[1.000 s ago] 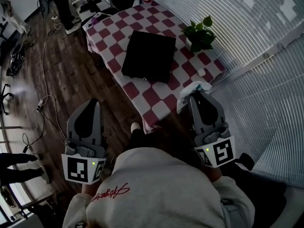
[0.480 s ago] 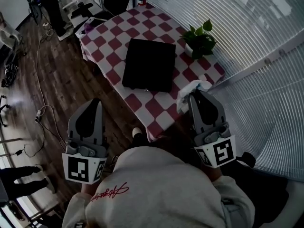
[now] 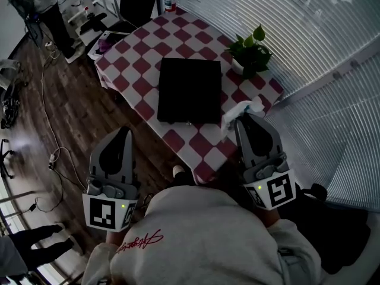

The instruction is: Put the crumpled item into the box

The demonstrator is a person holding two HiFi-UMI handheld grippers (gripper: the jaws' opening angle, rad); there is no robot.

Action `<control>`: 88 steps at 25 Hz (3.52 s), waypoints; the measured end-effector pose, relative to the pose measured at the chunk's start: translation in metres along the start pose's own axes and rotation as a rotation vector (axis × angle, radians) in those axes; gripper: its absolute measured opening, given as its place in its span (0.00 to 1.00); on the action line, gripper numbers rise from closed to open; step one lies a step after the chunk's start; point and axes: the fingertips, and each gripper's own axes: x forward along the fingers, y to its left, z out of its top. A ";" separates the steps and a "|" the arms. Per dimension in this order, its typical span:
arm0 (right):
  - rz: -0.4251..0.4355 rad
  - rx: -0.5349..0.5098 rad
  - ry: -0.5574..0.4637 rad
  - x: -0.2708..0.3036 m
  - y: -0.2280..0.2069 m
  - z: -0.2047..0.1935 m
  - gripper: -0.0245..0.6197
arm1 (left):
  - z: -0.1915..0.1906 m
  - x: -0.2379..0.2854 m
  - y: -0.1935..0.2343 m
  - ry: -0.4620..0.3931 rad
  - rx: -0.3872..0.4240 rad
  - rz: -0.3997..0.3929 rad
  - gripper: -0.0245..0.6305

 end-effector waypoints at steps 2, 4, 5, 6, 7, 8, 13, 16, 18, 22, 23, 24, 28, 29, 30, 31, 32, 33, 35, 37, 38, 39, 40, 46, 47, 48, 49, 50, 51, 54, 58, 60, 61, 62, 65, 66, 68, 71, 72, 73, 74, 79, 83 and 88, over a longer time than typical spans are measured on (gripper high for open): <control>-0.007 -0.006 0.002 0.005 0.001 -0.001 0.11 | -0.003 0.004 0.003 0.004 -0.004 -0.015 0.07; -0.014 -0.010 0.003 0.009 0.002 -0.001 0.11 | -0.005 0.009 0.006 0.007 -0.004 -0.029 0.08; -0.016 -0.013 0.004 0.012 0.002 -0.001 0.11 | -0.005 0.011 0.008 0.008 -0.004 -0.034 0.07; -0.019 -0.014 0.007 0.014 0.002 -0.001 0.11 | -0.005 0.013 0.010 0.007 -0.005 -0.037 0.08; -0.020 -0.014 0.012 0.016 0.001 -0.001 0.11 | -0.005 0.015 0.012 0.007 -0.007 -0.039 0.08; -0.021 -0.014 0.017 0.017 0.001 -0.001 0.11 | -0.004 0.017 0.014 0.006 -0.008 -0.040 0.08; -0.018 -0.026 0.016 0.020 -0.004 0.001 0.11 | -0.001 0.024 0.016 -0.003 -0.003 -0.033 0.08; -0.009 -0.028 0.012 0.022 -0.011 0.001 0.11 | 0.001 0.028 0.015 -0.008 0.002 -0.013 0.08; 0.006 -0.027 0.005 0.025 -0.015 0.002 0.11 | 0.001 0.029 0.015 -0.004 -0.002 0.003 0.08; 0.043 -0.035 0.016 0.031 -0.020 0.001 0.10 | 0.003 0.030 0.013 -0.005 0.003 0.035 0.08; 0.051 -0.039 0.017 0.032 -0.022 0.001 0.10 | 0.005 0.030 0.013 -0.010 0.004 0.045 0.08; 0.060 -0.043 0.017 0.033 -0.024 0.001 0.10 | 0.006 0.031 0.013 -0.014 0.004 0.056 0.08; 0.092 -0.044 0.014 0.038 -0.028 -0.001 0.10 | 0.008 0.030 0.011 -0.016 0.014 0.086 0.08; 0.099 -0.045 0.015 0.039 -0.028 -0.002 0.10 | 0.008 0.030 0.012 -0.015 0.016 0.094 0.07; 0.107 -0.046 0.015 0.040 -0.028 -0.003 0.10 | 0.008 0.029 0.012 -0.014 0.016 0.103 0.08; 0.114 -0.047 0.017 0.042 -0.028 -0.004 0.10 | 0.008 0.028 0.013 -0.014 0.017 0.113 0.08; 0.120 -0.046 0.019 0.043 -0.029 -0.005 0.10 | 0.009 0.027 0.013 -0.013 0.018 0.122 0.08; 0.127 -0.045 0.020 0.044 -0.029 -0.006 0.10 | 0.009 0.027 0.013 -0.013 0.020 0.131 0.08; 0.139 -0.044 0.027 0.047 -0.029 -0.009 0.10 | 0.010 0.026 0.014 -0.012 0.024 0.144 0.07; 0.153 -0.044 0.031 0.049 -0.030 -0.011 0.10 | 0.011 0.026 0.014 -0.010 0.026 0.154 0.08; 0.159 -0.044 0.029 0.050 -0.030 -0.011 0.10 | 0.011 0.026 0.014 -0.009 0.026 0.159 0.08; 0.165 -0.045 0.025 0.052 -0.030 -0.012 0.10 | 0.011 0.025 0.015 -0.008 0.026 0.164 0.08; 0.169 -0.045 0.024 0.054 -0.030 -0.013 0.10 | 0.010 0.025 0.015 -0.007 0.026 0.168 0.08; 0.193 -0.042 0.044 0.063 -0.030 -0.023 0.10 | 0.010 0.027 0.016 -0.003 0.032 0.189 0.07; 0.200 -0.043 0.045 0.065 -0.029 -0.024 0.10 | 0.010 0.027 0.017 -0.003 0.033 0.191 0.07; 0.206 -0.043 0.047 0.067 -0.028 -0.025 0.10 | 0.011 0.027 0.017 -0.004 0.034 0.194 0.08; 0.211 -0.043 0.052 0.069 -0.027 -0.027 0.10 | 0.011 0.027 0.017 -0.004 0.035 0.195 0.07; 0.216 -0.042 0.059 0.070 -0.025 -0.028 0.10 | 0.011 0.027 0.018 -0.005 0.036 0.197 0.08; 0.220 -0.044 0.064 0.071 -0.024 -0.030 0.10 | 0.012 0.027 0.017 -0.005 0.037 0.198 0.07; 0.229 -0.054 0.072 0.076 -0.022 -0.036 0.10 | 0.012 0.026 0.016 -0.004 0.039 0.200 0.07; 0.234 -0.058 0.088 0.081 -0.020 -0.043 0.10 | 0.016 0.022 0.017 -0.010 0.044 0.209 0.08; 0.237 -0.062 0.093 0.083 -0.018 -0.045 0.10 | 0.017 0.021 0.016 -0.011 0.046 0.212 0.07; 0.239 -0.066 0.095 0.084 -0.017 -0.047 0.10 | 0.017 0.020 0.016 -0.011 0.047 0.212 0.07; 0.241 -0.071 0.097 0.085 -0.016 -0.048 0.10 | 0.017 0.019 0.015 -0.010 0.047 0.213 0.07; 0.249 -0.087 0.105 0.087 -0.014 -0.053 0.10 | 0.017 0.017 0.014 -0.011 0.049 0.218 0.07; 0.252 -0.091 0.107 0.089 -0.013 -0.055 0.10 | 0.017 0.016 0.014 -0.011 0.050 0.220 0.08; 0.255 -0.097 0.112 0.091 -0.012 -0.060 0.10 | 0.017 0.015 0.012 -0.008 0.055 0.219 0.08; 0.254 -0.102 0.134 0.093 -0.011 -0.070 0.10 | 0.017 0.015 0.010 -0.001 0.065 0.214 0.07; 0.256 -0.104 0.142 0.094 -0.011 -0.072 0.10 | 0.019 0.015 0.010 0.000 0.069 0.212 0.07; 0.258 -0.106 0.148 0.095 -0.011 -0.075 0.10 | 0.020 0.015 0.009 0.000 0.073 0.211 0.08; 0.260 -0.110 0.153 0.097 -0.011 -0.077 0.10 | 0.020 0.015 0.009 0.001 0.077 0.210 0.08; 0.274 -0.140 0.185 0.101 -0.010 -0.090 0.10 | 0.022 0.015 0.007 0.005 0.085 0.214 0.07; 0.284 -0.160 0.213 0.103 -0.007 -0.102 0.10 | 0.021 0.014 0.006 0.002 0.081 0.223 0.08; 0.291 -0.165 0.233 0.107 -0.006 -0.113 0.10 | 0.019 0.012 0.006 0.008 0.080 0.231 0.07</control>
